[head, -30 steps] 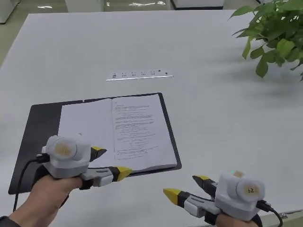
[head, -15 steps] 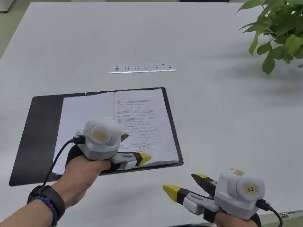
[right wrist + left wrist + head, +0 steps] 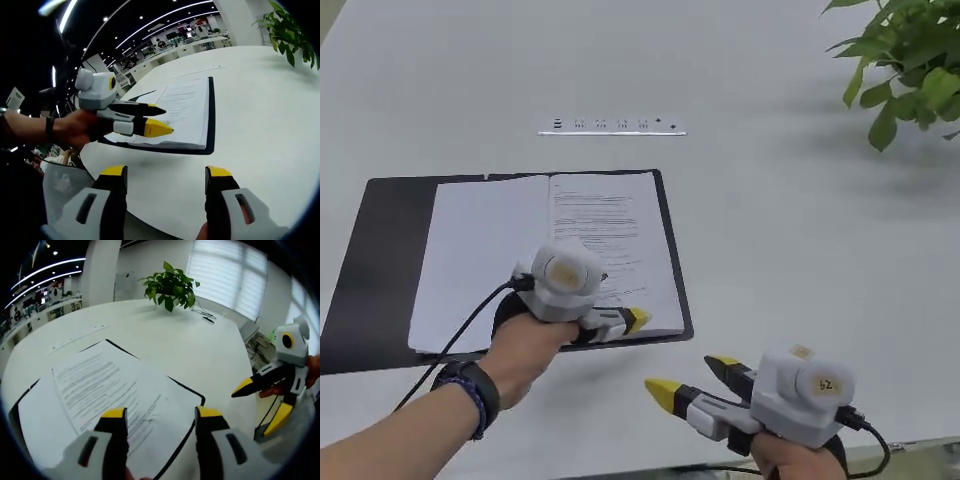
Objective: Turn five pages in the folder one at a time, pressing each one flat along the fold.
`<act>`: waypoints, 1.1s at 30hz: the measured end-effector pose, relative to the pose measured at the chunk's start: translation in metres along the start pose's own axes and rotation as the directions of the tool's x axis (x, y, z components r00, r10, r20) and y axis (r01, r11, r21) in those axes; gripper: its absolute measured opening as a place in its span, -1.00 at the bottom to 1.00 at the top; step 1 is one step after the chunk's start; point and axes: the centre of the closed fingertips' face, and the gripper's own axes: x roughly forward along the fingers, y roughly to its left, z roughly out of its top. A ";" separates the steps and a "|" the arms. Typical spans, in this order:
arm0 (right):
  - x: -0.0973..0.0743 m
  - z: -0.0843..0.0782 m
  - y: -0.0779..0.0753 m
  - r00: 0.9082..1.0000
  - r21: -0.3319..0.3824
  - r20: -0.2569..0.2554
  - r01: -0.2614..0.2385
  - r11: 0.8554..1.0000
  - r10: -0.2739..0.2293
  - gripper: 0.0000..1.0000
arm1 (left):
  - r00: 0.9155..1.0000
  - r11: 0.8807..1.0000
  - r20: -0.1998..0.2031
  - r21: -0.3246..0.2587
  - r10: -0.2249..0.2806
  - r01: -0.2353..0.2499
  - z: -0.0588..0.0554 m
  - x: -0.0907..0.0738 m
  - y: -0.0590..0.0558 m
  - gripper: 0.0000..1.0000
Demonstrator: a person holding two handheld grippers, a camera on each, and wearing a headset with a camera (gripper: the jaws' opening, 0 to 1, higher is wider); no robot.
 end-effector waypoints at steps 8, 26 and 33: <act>-0.002 -0.006 -0.009 1.000 0.015 -0.014 0.011 1.000 -0.011 0.22 | 0.999 0.999 -0.041 0.050 -0.002 0.004 -0.015 0.022 -0.008 -0.02; 0.012 0.001 -0.002 1.000 0.013 -0.019 -0.022 1.000 0.022 0.20 | 0.999 0.985 -0.034 0.168 0.043 -0.037 -0.018 0.024 0.003 -0.33; 0.018 0.014 -0.005 1.000 0.003 -0.007 -0.030 1.000 0.030 0.18 | 0.998 0.985 -0.030 0.165 0.054 -0.048 -0.017 0.024 0.008 -0.48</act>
